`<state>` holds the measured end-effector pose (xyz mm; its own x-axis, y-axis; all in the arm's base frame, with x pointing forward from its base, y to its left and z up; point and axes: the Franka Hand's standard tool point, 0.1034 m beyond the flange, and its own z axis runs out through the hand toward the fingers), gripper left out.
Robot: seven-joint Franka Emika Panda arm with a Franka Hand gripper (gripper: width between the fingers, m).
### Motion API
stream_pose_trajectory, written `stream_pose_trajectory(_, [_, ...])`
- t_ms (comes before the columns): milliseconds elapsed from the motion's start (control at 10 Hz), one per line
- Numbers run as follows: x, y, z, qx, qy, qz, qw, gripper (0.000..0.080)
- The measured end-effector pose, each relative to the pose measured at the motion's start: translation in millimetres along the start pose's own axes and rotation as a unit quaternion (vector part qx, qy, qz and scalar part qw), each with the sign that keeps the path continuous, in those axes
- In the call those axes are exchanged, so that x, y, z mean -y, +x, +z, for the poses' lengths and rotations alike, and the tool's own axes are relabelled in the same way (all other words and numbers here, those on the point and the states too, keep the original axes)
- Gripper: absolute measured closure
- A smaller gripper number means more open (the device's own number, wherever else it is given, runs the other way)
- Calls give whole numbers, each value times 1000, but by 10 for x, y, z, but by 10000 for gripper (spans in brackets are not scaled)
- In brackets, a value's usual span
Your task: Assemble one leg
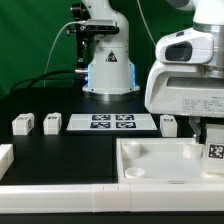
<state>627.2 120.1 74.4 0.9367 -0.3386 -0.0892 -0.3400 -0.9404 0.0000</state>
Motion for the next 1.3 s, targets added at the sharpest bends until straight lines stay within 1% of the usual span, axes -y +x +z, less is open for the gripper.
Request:
stream_pose_trajectory(100, [5, -3, 1, 0, 0, 45, 999, 506])
stream_pose_trajectory(200, [11, -7, 1, 0, -1, 125, 992, 506])
stream_pose_trajectory(400, [19, -11, 2, -3, -3, 243, 970, 506])
stream_pose_trajectory(600, [15, -11, 9, -1, -1, 347, 938, 506])
stream_pose_trajectory(700, [14, -11, 9, -1, -1, 353, 936, 506])
stream_pose_trajectory(800, [14, -13, 11, -1, -1, 339, 941, 421])
stream_pose_trajectory(900, [14, -14, 13, 0, -1, 311, 951, 285])
stream_pose_trajectory(1000, [33, -24, 16, -1, -1, 312, 950, 285])
stream_pose_trajectory(1100, [34, -25, 16, -1, -2, 287, 958, 178])
stream_pose_trajectory(1200, [29, -22, 16, -1, -2, 209, 978, 159])
stream_pose_trajectory(1300, [31, -23, 16, -1, -2, 170, 985, 159])
